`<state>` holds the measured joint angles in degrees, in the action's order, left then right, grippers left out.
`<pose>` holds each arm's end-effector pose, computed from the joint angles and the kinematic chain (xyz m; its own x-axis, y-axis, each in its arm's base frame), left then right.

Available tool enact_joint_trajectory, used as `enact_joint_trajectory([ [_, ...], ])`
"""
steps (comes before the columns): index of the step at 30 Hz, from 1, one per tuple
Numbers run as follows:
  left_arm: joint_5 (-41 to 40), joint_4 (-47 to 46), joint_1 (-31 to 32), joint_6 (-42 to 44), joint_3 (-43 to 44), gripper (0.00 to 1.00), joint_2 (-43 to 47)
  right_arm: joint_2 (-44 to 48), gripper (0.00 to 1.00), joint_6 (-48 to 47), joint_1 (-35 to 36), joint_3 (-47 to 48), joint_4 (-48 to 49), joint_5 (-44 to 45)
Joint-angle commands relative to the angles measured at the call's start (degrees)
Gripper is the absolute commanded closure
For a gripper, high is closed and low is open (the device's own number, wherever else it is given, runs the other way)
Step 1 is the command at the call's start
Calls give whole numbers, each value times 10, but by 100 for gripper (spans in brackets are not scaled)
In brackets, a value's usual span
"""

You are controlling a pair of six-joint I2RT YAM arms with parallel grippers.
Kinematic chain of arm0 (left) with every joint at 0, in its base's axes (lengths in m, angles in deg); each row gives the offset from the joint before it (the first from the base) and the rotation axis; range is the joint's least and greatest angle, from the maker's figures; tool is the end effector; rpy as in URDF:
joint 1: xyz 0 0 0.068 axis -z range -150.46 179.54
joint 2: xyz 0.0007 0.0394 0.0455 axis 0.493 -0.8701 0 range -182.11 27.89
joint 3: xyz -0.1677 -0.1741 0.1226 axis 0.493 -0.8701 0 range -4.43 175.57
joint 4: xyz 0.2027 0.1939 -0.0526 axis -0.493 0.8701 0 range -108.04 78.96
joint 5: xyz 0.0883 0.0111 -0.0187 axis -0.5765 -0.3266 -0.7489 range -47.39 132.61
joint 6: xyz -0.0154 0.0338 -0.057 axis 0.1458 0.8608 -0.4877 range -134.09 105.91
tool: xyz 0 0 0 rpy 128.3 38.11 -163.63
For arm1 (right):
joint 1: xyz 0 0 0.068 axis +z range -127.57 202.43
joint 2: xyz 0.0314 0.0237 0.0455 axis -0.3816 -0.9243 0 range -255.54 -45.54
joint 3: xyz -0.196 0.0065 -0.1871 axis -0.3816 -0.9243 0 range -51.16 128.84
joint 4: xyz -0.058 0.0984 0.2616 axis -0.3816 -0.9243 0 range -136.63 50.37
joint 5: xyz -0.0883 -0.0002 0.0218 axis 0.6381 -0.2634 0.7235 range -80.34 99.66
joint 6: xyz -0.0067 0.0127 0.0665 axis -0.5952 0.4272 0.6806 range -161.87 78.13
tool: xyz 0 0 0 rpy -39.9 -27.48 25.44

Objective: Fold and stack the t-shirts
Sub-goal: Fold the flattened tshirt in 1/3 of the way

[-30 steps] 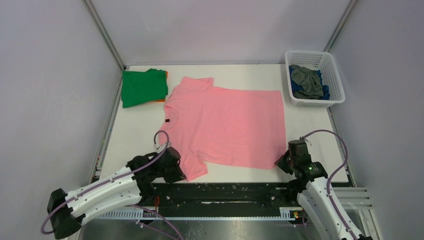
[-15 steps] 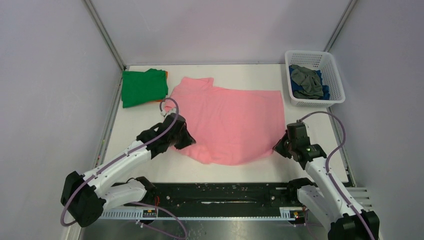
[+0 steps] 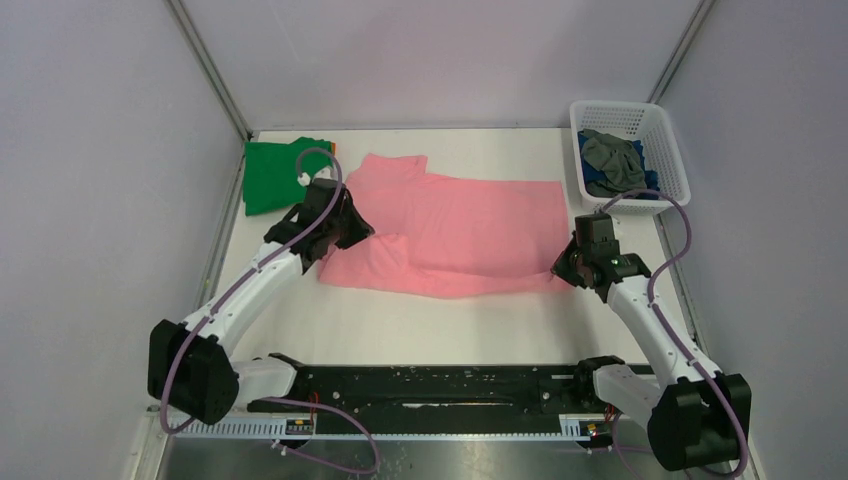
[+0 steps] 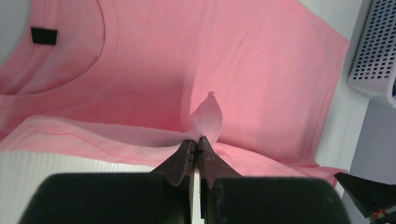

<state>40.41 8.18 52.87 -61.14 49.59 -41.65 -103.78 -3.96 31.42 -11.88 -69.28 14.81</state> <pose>0.2772 -0.1172 0.2589 -0.6870 -0.5002 -0.5272 -0.1957 0.8260 -0.5287 0.2401 0.0330 0.2090 -0.6441 0.5177 -0.5632 0.3788 0.8554 0.3532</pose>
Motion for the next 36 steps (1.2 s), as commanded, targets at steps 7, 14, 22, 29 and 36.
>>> enact_joint_trajectory([
  [7, 48, -50, -54, 66, 90, 100, -91, -95, 98, -13, -16, 75, 48, 27],
  [14, 45, -58, -79, 81, 137, 100, -161, -153, 95, -15, -23, 101, 73, 41],
  [22, 48, -47, -100, 98, 228, 65, -289, -259, 74, 1, -34, 159, 78, 56],
  [29, 71, 4, -111, 100, 306, 2, -337, -279, 1, 15, -37, 205, 45, 57],
  [36, 133, -73, -107, 69, 153, 1, -272, -241, 0, -6, 56, 141, 102, 5],
])
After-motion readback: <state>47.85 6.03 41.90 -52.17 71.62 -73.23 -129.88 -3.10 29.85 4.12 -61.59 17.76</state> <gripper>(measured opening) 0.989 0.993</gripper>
